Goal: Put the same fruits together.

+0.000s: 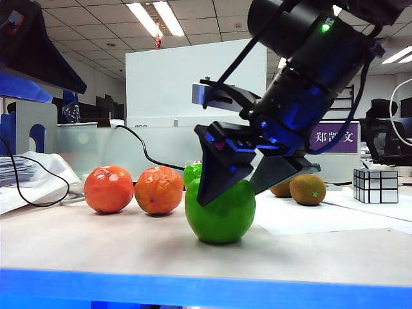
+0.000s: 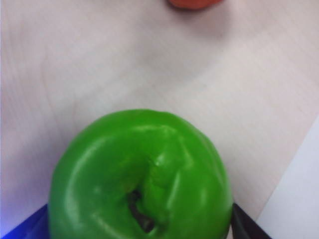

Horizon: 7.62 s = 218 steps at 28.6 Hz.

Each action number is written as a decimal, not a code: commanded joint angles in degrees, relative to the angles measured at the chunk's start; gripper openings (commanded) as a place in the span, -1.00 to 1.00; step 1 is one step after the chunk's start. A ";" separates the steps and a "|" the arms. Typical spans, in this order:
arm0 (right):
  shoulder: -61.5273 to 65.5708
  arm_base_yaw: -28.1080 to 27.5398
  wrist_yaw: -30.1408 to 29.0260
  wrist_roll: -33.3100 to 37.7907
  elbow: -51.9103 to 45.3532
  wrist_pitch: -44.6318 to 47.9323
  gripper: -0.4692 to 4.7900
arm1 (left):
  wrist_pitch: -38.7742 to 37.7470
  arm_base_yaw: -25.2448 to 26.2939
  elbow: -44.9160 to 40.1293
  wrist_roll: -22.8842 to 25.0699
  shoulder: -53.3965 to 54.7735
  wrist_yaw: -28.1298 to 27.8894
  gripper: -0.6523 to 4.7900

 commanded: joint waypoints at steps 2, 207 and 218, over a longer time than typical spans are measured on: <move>1.20 0.09 -0.04 0.72 0.11 1.38 1.00 | 0.55 0.04 0.22 -0.17 -0.09 0.35 0.96; -87.54 -14.36 4.24 12.52 -36.37 10.10 -0.84 | 2.34 0.07 -21.40 -24.41 -48.54 -12.33 -0.78; -87.67 -14.45 7.67 16.61 -45.86 17.18 -0.84 | 5.31 0.07 -25.05 -20.20 -48.54 -10.67 -0.78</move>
